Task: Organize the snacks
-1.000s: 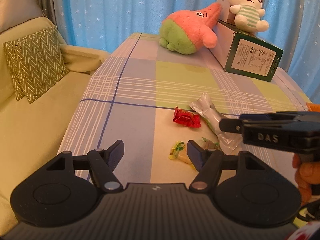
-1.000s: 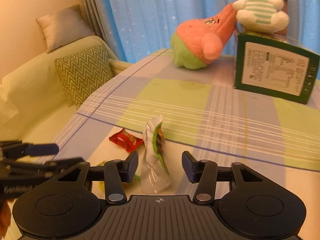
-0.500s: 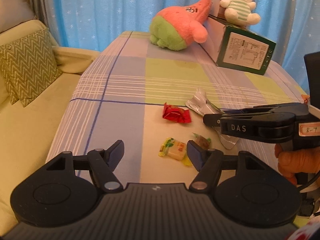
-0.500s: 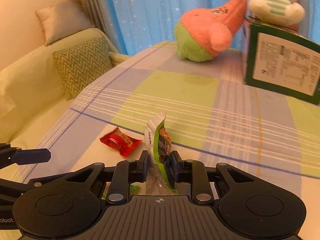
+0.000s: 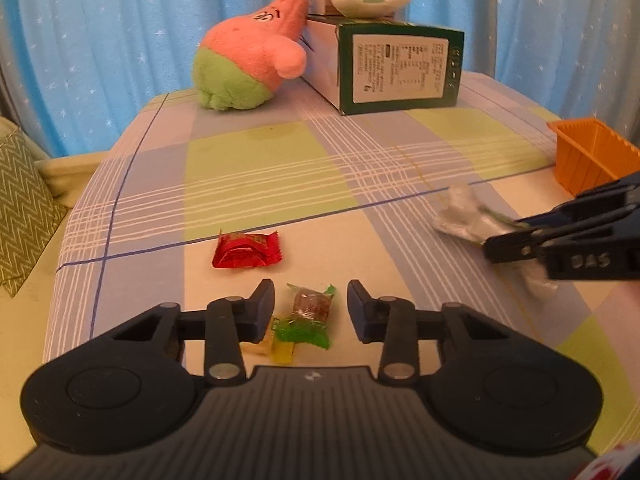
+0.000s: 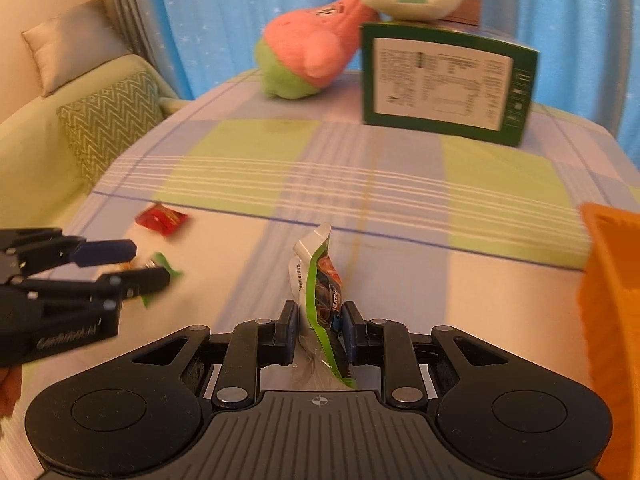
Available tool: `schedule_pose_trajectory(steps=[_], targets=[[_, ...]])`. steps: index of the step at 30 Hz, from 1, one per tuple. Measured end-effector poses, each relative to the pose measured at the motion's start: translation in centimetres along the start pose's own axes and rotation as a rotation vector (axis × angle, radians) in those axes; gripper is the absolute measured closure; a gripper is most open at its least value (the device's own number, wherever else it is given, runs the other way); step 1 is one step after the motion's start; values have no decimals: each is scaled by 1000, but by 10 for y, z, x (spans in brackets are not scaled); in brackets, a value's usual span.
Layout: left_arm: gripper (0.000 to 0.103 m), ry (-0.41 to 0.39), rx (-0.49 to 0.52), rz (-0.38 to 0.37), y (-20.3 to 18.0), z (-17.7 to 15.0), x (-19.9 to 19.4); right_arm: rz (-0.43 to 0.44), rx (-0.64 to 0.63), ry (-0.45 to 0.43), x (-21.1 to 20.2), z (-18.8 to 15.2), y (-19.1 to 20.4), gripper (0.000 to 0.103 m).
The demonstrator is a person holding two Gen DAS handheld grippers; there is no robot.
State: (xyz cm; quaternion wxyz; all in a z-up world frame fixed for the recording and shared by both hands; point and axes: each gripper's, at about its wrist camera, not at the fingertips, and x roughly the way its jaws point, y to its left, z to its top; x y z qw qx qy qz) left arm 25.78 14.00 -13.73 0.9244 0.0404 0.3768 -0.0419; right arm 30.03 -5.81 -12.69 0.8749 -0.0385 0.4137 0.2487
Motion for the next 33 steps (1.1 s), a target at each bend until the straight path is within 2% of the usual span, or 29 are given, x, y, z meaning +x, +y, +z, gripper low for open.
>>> schedule_pose_trajectory(steps=[7,11,17,25,33], targets=[[84,22,38,5,-7,-5,6,-6,21,0,-2,-1,-5,79],[85,36,-18,6,-7,-3,1,-4,19,-12,-4,0,-3,79],[85,6,-101,-10,-16,2,-23,-16,59,-32,-21,-3,-8,79],[85,-27,-155,-18,-39,6,-62,-46,142,-66,-69,-20,-17,79],[85,-22,-240,-40,-71,-3,-111,-63,191,-109,-135,-37,-15,79]])
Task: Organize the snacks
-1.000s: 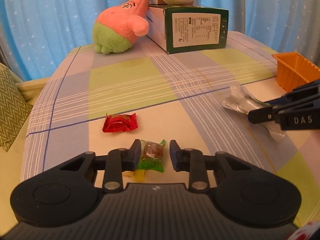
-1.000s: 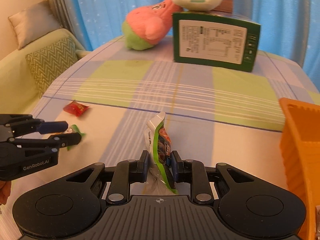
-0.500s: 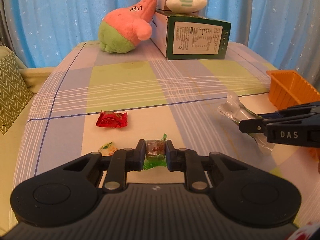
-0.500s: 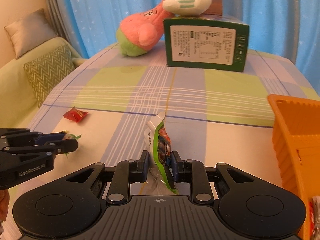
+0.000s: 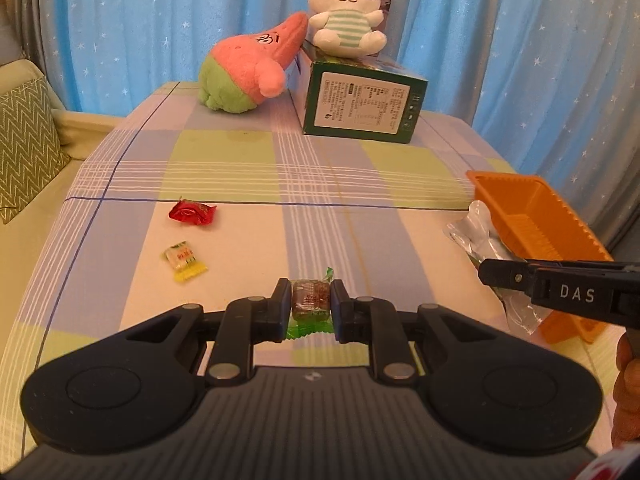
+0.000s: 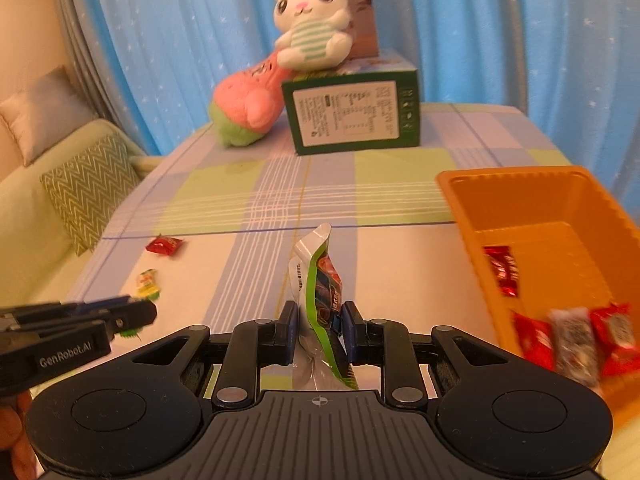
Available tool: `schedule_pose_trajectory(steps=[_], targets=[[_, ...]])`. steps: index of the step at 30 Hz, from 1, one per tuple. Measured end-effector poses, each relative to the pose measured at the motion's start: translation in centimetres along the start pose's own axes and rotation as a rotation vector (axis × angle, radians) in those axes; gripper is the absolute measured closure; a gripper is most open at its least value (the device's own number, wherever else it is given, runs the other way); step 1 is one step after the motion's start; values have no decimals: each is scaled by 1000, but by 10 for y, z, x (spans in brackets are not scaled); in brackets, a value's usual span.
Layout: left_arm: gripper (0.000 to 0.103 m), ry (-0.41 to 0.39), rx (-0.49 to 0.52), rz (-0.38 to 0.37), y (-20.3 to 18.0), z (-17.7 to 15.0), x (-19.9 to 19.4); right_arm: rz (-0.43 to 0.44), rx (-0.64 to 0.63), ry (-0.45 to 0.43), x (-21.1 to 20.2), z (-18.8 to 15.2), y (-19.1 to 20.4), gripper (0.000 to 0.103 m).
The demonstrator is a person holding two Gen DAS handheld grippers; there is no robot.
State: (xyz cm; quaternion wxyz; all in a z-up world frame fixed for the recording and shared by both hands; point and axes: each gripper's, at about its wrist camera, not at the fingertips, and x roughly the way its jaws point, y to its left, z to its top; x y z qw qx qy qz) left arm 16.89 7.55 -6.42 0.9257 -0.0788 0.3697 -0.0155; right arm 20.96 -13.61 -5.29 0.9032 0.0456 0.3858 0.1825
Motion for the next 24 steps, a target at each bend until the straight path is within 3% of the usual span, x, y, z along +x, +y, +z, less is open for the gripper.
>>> schedule_pose_trajectory(steps=[11,24], targets=[[85,-28,34,-41,-56,-8,-59,-70,22,-51,-79,-8,-15,79],[85,-55,96,-81,-109,-7,-86,-113,61,-90,-131,-23,-49,79]])
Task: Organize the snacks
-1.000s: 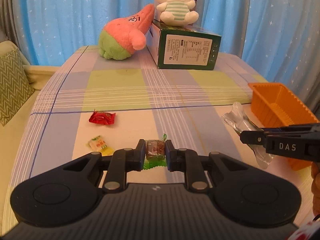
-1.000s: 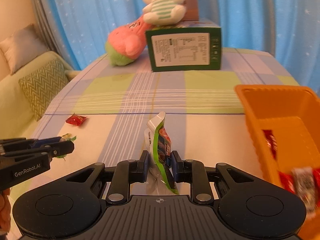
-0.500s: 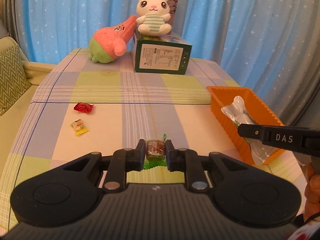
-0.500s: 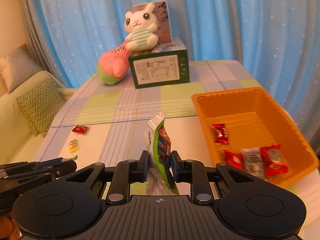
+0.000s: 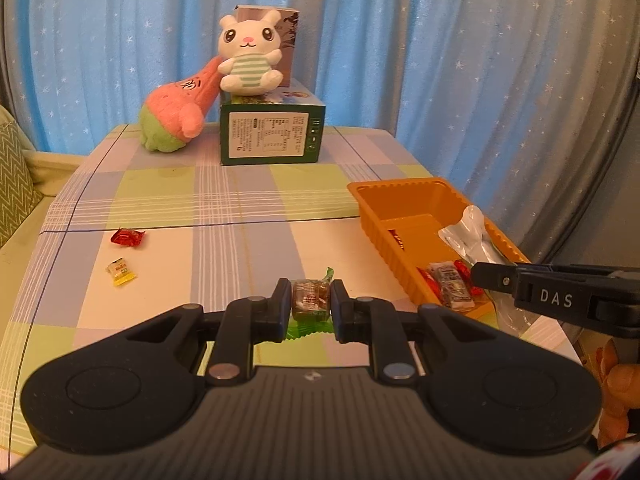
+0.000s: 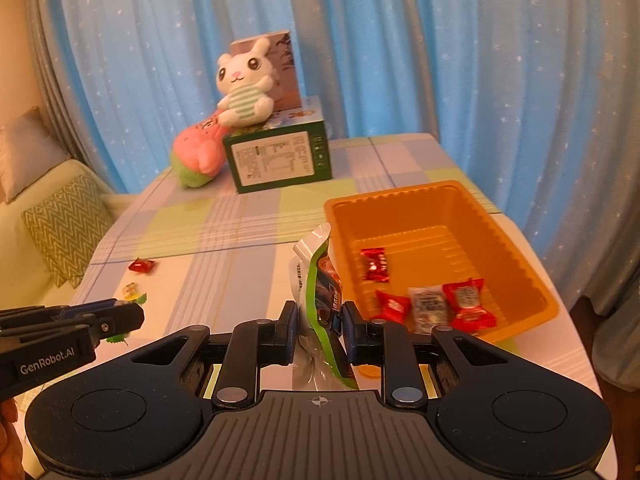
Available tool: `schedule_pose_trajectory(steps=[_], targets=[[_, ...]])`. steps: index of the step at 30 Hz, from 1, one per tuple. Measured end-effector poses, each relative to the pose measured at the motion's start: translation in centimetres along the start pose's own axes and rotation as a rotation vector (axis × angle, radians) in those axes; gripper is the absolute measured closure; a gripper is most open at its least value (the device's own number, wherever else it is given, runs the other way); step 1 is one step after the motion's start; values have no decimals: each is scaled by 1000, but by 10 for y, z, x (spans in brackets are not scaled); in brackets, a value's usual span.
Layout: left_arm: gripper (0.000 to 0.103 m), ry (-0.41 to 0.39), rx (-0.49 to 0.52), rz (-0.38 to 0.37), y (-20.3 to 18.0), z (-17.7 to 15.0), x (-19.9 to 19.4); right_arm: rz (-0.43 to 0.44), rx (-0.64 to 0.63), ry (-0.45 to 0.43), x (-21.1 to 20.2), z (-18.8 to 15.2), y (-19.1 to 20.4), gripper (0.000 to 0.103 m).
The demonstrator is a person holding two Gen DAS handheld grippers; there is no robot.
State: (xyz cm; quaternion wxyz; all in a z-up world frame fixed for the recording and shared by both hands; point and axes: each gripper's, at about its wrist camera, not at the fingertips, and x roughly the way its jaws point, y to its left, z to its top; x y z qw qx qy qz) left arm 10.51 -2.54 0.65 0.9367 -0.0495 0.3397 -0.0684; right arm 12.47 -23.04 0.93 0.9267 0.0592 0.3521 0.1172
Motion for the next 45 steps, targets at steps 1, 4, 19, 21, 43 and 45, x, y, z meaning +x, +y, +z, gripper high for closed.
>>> schedule_pose_trajectory(steps=[1,4,19,21,43,45], targets=[[85,0,4,-3,-3,0,0,-4,2,-3,-2,0,-2,79],[85,2,20,-14,-13,1,-1,-14,13,-10,-9,-1,-9,79],[85,3,65,-62,-47,7,2,-70,50,-29,-27,-4,-44,79],[85,6,69,-68,-51,7,4,-77,56,-31,-28,-4,-49,79],[85,23,114,-149,-93,21,41,-139,91,-22,-20,-2,-95,79],[85,24,119,-156,-96,24,46,-143,92,-20,-18,-2,-98,79]])
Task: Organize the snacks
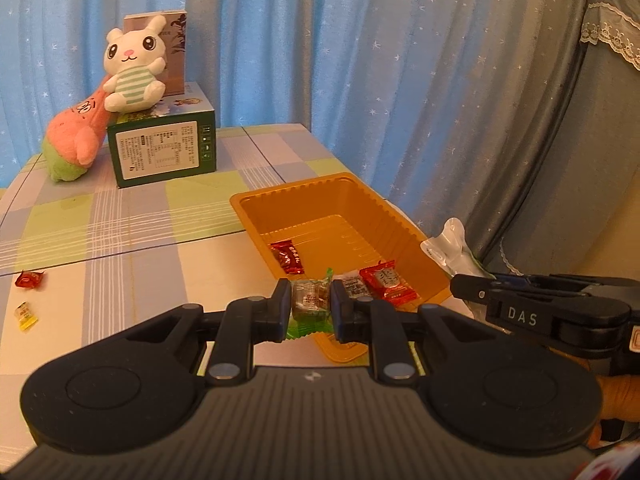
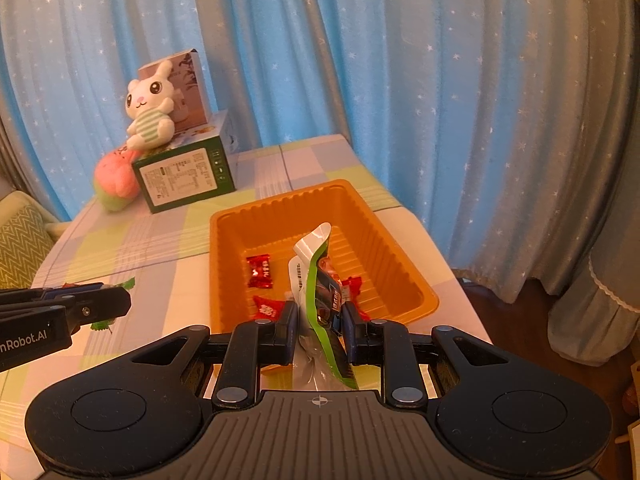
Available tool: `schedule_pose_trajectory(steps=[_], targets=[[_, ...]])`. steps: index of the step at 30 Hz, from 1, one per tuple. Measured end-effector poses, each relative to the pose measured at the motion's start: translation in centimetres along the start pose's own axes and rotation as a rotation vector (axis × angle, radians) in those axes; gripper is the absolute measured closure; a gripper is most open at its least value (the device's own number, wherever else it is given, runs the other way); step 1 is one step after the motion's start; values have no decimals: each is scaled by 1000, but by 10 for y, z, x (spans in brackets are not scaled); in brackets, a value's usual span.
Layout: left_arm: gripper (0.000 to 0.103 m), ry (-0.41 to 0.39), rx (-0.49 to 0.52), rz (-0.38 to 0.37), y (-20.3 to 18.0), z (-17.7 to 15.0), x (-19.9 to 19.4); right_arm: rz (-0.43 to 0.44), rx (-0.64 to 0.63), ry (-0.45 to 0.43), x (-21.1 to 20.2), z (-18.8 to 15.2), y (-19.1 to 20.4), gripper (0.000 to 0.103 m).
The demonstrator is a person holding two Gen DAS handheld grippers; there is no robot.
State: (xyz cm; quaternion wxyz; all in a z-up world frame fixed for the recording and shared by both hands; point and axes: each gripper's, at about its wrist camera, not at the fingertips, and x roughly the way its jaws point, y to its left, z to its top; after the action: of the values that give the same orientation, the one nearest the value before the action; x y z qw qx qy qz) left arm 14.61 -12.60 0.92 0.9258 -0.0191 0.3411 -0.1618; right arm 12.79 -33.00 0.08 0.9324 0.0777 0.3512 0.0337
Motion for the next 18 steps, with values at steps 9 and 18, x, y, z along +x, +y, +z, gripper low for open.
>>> schedule_pose_trajectory(steps=[9,18], targets=[[85,8,23,-32,-11,10,24,-11,9,17,20,5,-15,79],[85,22,31,-50,-14,21,50,-12,3,31,39,11,-20,79]])
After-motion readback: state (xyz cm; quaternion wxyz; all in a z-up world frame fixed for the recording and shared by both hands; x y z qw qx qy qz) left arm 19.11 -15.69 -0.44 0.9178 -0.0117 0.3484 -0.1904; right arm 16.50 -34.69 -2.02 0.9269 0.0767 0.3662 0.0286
